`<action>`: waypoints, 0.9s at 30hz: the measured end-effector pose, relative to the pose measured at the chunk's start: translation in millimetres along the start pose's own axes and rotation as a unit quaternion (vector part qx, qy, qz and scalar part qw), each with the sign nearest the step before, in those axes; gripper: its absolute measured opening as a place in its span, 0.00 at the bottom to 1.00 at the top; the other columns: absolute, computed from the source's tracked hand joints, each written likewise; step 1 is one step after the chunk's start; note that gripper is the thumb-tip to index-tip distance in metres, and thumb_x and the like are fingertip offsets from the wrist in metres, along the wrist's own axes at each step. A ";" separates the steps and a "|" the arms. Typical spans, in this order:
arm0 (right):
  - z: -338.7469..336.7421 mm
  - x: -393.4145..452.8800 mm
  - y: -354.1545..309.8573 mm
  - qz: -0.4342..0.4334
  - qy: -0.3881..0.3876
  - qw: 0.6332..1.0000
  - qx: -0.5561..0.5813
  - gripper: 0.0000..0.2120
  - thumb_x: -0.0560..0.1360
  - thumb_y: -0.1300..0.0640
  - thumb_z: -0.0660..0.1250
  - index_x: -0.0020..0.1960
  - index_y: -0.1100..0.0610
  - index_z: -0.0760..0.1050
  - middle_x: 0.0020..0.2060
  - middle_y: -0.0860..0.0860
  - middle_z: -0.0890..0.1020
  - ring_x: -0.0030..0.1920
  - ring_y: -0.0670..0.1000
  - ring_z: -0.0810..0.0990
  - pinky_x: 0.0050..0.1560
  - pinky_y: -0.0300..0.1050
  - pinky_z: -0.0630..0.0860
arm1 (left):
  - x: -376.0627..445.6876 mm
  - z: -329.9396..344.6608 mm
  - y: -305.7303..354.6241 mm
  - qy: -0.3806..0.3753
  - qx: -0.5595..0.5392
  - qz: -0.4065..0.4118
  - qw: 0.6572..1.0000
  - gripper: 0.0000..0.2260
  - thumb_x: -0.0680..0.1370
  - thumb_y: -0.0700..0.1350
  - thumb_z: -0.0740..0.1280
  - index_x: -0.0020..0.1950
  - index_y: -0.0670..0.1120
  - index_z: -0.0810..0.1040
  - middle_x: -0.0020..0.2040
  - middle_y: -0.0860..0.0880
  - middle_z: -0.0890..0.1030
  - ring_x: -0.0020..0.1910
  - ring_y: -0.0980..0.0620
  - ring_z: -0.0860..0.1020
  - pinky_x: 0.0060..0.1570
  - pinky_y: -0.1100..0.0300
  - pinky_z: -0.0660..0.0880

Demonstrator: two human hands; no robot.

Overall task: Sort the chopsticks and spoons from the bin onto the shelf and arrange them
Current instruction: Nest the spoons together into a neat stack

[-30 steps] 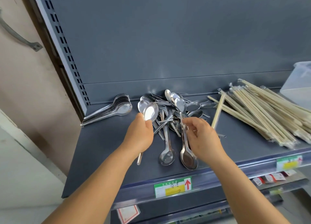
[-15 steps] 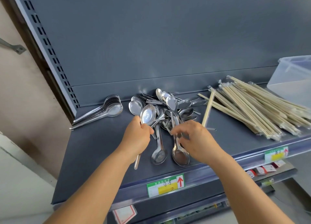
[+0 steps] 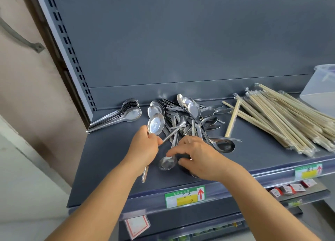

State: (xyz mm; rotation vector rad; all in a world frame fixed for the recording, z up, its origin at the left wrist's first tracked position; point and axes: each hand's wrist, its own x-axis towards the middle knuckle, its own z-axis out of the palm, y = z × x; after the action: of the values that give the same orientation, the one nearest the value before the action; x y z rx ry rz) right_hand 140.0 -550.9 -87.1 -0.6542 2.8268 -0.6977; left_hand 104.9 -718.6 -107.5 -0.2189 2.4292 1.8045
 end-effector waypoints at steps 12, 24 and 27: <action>24.8 40.4 -19.0 -0.058 0.127 0.990 0.008 0.05 0.72 0.59 0.70 0.46 0.53 0.84 0.44 0.48 0.79 0.49 0.48 0.75 0.52 0.38 0.71 | -8.4 -35.2 -11.6 0.075 -0.037 -0.021 0.996 0.09 0.79 0.36 0.52 0.50 0.43 0.70 0.42 0.50 0.78 0.30 0.52 0.67 0.32 0.57 0.65; 26.3 72.9 -67.9 0.000 0.299 0.932 0.206 0.06 0.74 0.59 0.69 0.47 0.51 0.84 0.36 0.39 0.78 0.40 0.40 0.77 0.45 0.31 0.72 | -18.8 -38.0 5.2 0.104 -0.153 0.034 0.982 0.13 0.83 0.40 0.53 0.55 0.46 0.77 0.49 0.47 0.83 0.47 0.51 0.81 0.50 0.58 0.79; 29.4 76.1 -72.8 0.001 0.292 0.929 0.226 0.06 0.75 0.57 0.68 0.47 0.50 0.83 0.38 0.45 0.81 0.40 0.42 0.79 0.44 0.34 0.75 | -19.0 -37.6 9.0 0.085 -0.158 0.058 0.982 0.14 0.83 0.41 0.52 0.56 0.50 0.77 0.51 0.47 0.83 0.51 0.50 0.82 0.55 0.54 0.78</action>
State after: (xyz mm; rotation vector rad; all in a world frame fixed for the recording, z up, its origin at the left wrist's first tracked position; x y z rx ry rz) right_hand 106.9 -654.9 -81.9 -0.4046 2.9614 -1.7225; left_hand 122.0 -751.1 -85.0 -0.2728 2.2879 2.3097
